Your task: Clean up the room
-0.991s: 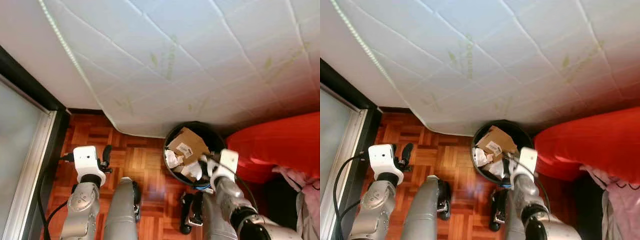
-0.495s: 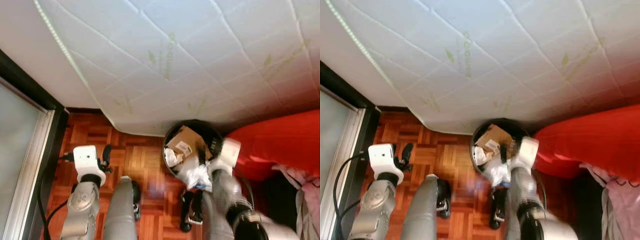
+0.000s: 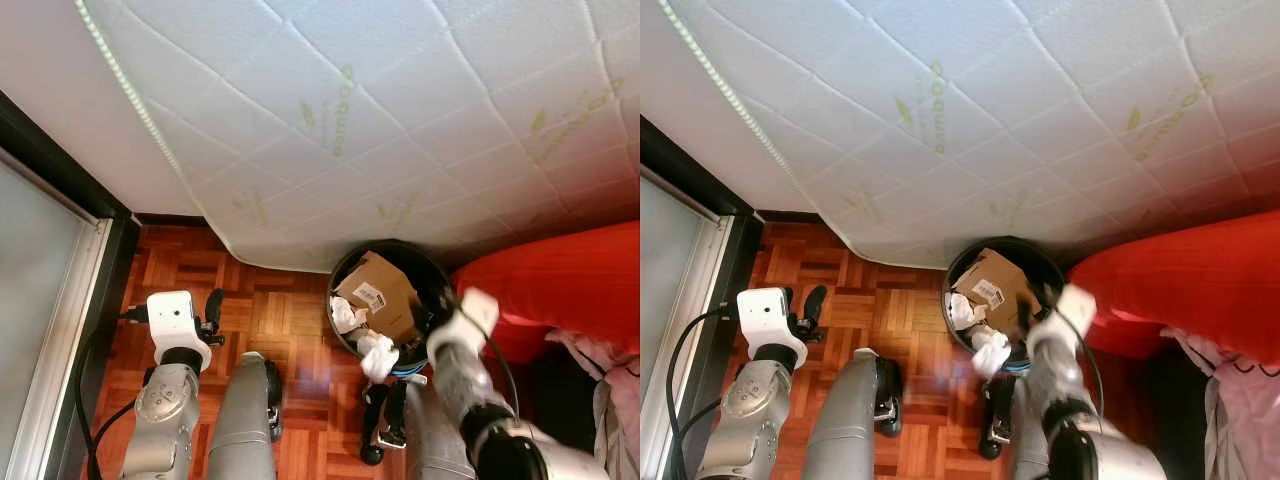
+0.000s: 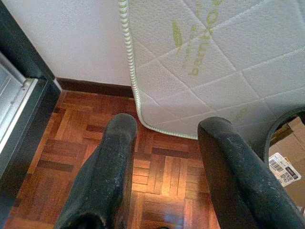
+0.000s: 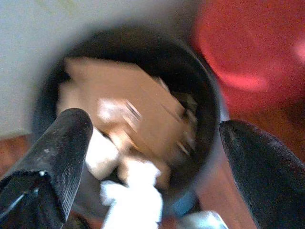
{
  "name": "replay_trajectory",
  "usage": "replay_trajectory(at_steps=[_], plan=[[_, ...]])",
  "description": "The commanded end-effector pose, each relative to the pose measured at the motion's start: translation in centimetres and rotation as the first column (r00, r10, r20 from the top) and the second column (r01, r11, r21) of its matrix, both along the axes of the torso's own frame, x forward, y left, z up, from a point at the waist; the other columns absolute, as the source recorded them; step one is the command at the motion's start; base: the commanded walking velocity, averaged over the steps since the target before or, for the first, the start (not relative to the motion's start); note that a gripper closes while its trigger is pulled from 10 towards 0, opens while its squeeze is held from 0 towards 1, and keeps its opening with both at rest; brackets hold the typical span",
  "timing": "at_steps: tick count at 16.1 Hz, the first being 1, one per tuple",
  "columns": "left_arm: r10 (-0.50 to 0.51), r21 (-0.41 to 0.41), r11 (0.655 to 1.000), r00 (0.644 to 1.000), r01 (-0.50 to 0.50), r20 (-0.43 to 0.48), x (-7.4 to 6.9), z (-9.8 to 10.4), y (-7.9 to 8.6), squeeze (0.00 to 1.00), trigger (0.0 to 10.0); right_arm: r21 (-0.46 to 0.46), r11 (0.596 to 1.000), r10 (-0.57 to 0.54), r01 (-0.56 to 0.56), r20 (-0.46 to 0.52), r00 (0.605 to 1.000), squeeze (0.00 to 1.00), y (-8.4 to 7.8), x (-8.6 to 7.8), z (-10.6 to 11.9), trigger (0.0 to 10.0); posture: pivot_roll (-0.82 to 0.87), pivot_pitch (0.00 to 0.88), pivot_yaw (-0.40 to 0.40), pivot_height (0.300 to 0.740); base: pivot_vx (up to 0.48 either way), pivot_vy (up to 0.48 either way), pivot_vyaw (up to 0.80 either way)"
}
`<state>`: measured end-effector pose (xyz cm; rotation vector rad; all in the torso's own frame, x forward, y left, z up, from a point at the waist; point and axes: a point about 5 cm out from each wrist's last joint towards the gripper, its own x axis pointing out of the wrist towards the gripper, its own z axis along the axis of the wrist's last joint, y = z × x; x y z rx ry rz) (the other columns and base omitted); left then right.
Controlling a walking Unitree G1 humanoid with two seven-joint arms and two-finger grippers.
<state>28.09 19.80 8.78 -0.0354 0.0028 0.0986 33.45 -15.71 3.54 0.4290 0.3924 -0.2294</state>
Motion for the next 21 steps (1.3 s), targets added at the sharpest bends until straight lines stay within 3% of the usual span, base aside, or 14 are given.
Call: replay_trajectory(at_steps=[1, 6, 8, 11, 14, 17, 21], plan=[[0.009, -0.006, 1.0, 0.999, -0.009, -0.054, -0.8, -1.5, 0.2, 0.0, 10.0, 0.009, 1.0, 0.015, -0.015, -0.015, 1.0, 0.0, 0.3, -0.8, -1.0, 10.0, 0.23, 0.439, -0.006, 0.646, 0.0, 0.0, 0.0], [0.028, -0.005, 1.0, 0.994, -0.029, -0.104, -0.9, -3.0, 0.8, 0.0, 10.0, -0.149, 0.977, 0.164, -0.155, 0.056, 0.985, 0.0, 0.4, -0.9, -0.6, 10.0, 0.22, 0.402, -0.022, 0.646, 0.0, 0.0, 0.0], [0.037, -0.008, 0.999, 0.987, -0.039, -0.153, -0.6, -4.2, 1.0, 0.0, 10.0, -0.206, 0.962, 0.195, -0.178, 0.068, 0.978, 0.0, -0.7, -1.2, -0.7, 10.0, 0.2, 0.359, -0.035, 0.646, 0.0, 0.0, 0.0], [0.043, -0.017, 0.999, 0.977, -0.047, -0.207, -0.1, -5.6, 1.0, 0.0, 10.0, -0.246, 0.962, 0.151, -0.121, 0.104, 0.983, 0.0, -2.8, -1.0, 0.0, 10.0, 0.18, 0.289, -0.05, 0.646, 0.0, 0.0, 0.0], [0.059, -0.013, 0.998, 0.963, -0.064, -0.261, -0.4, -7.0, 1.5, 0.0, 10.0, -0.212, 0.975, 0.101, -0.071, 0.135, 0.986, 0.0, -4.0, -1.4, 0.0, 10.0, 0.15, 0.233, -0.053, 0.646, 0.0, 0.0, 0.0], [0.067, -0.008, 0.997, 0.947, -0.073, -0.314, -1.1, -8.3, 1.9, 0.0, 10.0, -0.224, 0.969, 0.126, -0.103, 0.09, 0.988, 0.0, -4.1, -2.5, -1.3, 10.0, 0.13, 0.183, -0.053, 0.646, 0.0, 0.0, 0.0], [0.085, -0.005, 0.995, 0.912, -0.095, -0.4, -1.8, -9.9, 2.3, 0.0, 10.0, -0.259, 0.952, 0.138, -0.162, -0.106, 0.985, 0.0, -4.9, -5.7, -4.7, 10.0, 0.11, 0.115, -0.048, 0.676, 0.0, 0.0, 0.0]])
